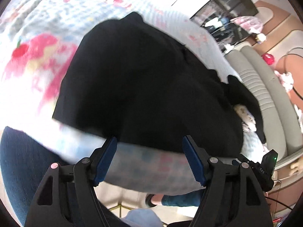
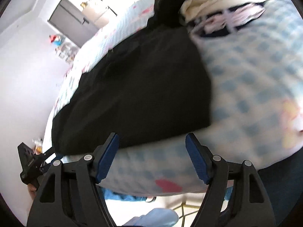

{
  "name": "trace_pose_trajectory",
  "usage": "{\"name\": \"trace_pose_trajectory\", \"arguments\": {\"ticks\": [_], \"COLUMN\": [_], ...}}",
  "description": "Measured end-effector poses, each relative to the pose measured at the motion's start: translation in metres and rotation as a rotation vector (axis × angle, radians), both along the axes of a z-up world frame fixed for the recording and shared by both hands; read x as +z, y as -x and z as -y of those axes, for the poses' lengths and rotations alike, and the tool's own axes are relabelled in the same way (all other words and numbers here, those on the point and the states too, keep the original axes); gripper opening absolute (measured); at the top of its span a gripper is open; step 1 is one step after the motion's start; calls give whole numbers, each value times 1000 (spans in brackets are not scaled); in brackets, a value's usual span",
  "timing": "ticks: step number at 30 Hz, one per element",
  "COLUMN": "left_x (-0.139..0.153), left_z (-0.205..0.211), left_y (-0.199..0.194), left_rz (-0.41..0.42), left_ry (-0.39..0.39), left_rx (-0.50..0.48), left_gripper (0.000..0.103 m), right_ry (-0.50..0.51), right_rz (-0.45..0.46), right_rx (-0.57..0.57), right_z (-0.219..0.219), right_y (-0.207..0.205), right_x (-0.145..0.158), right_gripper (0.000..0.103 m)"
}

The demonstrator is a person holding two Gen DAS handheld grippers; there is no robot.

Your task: Fold clothes

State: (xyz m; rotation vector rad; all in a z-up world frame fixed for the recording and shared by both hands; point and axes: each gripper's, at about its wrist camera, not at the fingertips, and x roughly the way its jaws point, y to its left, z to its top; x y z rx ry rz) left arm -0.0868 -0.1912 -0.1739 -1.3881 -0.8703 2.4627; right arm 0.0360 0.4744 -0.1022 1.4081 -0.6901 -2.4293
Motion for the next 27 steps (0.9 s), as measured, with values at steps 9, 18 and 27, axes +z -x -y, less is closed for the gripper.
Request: {"name": "trace_pose_trajectory", "arguments": {"ticks": [9,18,27], "left_x": [-3,-35,-21], "left_z": [22,-2,3], "left_y": [14,25,45], "left_rz": [-25,17,-32], "left_ry": [-102,-171,-169], "left_rx": [71,63,74], "left_gripper": [74,75,75], "right_ry": [26,49,88], "right_rz": [-4,43,-80], "right_rx": [-17,-66,-77], "right_z": [-1,7,10], "right_y": [15,30,41], "right_x": [-1,-17,22], "right_gripper": [75,83,80]}}
